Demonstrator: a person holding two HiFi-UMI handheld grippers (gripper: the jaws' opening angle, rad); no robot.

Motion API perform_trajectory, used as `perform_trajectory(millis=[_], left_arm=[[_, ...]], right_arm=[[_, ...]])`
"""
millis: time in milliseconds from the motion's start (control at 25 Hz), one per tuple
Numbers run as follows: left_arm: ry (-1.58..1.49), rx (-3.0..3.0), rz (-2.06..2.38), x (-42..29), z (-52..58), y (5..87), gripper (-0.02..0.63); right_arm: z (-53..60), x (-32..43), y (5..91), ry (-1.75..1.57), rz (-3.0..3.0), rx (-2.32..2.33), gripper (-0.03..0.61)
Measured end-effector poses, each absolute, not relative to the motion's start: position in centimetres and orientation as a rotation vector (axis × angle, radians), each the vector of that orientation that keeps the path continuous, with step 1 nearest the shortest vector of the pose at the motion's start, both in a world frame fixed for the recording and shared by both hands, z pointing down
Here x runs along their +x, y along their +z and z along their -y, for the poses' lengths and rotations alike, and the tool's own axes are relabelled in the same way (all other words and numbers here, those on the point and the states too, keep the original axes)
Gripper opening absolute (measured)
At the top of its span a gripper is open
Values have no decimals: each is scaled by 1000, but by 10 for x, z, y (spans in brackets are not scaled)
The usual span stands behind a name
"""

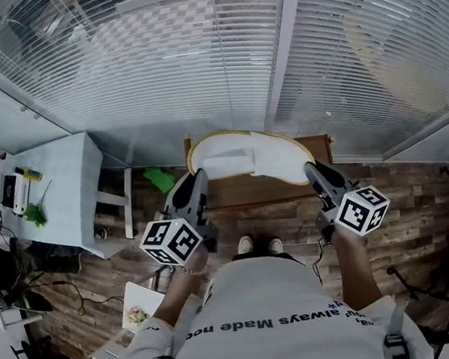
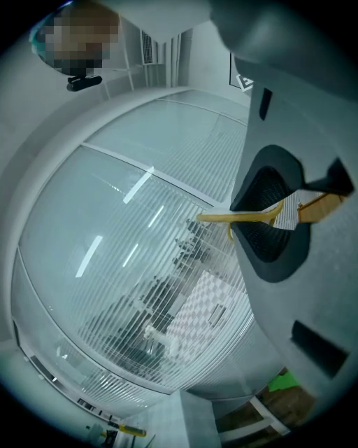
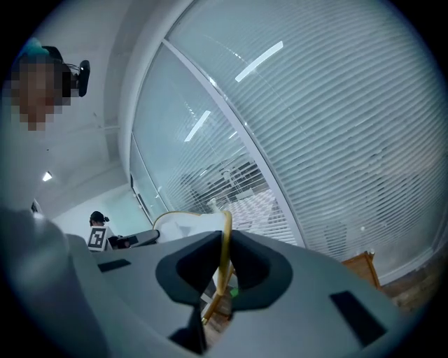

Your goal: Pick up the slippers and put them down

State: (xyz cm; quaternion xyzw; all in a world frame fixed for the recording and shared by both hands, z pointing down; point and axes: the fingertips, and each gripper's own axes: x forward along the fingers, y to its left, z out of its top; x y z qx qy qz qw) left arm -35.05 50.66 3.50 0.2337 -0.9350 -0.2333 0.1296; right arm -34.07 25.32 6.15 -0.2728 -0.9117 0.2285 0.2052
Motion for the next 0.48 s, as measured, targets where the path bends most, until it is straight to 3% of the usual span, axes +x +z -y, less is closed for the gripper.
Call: perform_trajectory(millis=[480], left_arm=[[-612,1047,2543,-346,-404,40,49]], right_arm=[[-165,-266,67,716,2666,-392,43]])
